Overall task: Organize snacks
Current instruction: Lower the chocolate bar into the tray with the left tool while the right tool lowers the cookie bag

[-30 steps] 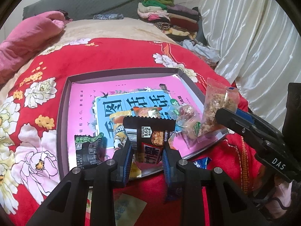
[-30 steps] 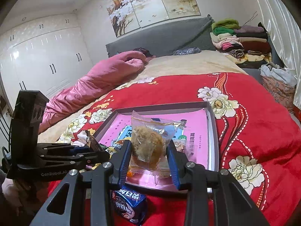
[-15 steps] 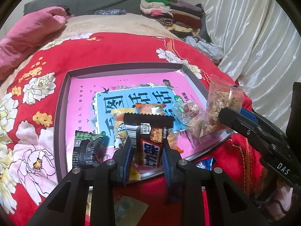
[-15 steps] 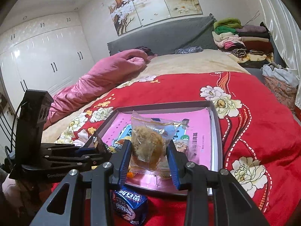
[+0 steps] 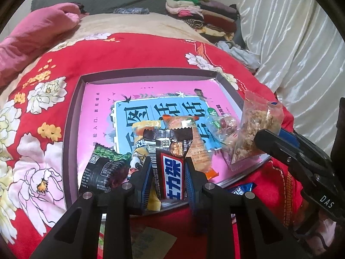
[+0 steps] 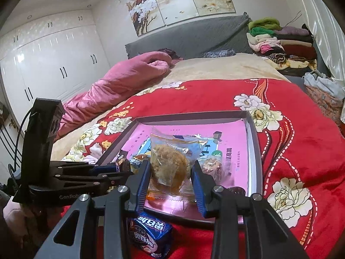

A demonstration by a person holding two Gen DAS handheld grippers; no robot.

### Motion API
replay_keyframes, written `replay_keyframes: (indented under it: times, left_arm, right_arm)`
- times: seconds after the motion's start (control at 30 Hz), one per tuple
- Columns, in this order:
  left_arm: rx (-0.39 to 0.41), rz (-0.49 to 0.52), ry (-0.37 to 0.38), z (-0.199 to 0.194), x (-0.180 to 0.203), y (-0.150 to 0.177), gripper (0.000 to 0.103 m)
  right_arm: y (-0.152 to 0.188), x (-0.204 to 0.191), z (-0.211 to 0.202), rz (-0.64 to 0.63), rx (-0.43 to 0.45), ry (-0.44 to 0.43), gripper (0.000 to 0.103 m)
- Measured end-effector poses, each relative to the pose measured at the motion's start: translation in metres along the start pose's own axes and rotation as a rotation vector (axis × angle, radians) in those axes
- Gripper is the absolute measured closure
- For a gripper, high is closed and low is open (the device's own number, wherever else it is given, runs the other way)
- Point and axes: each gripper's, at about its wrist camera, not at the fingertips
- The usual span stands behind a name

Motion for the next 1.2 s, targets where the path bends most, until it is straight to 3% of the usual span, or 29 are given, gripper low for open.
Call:
replay_keyframes:
  times: [1.2]
  left_arm:
    - [0.001,-0.024,-0.036,0.008,-0.006,-0.004,0.074]
  right_arm:
    - [-0.001,-0.005,0.026,-0.019,-0.078,-0.033,0.065]
Point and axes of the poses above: each gripper's, at about its wrist camera, not at the fingertips, and z roughly the way its jaws point, x to its right, y to its underside, and after that the axes turned 12 degrees about -x, right-handed
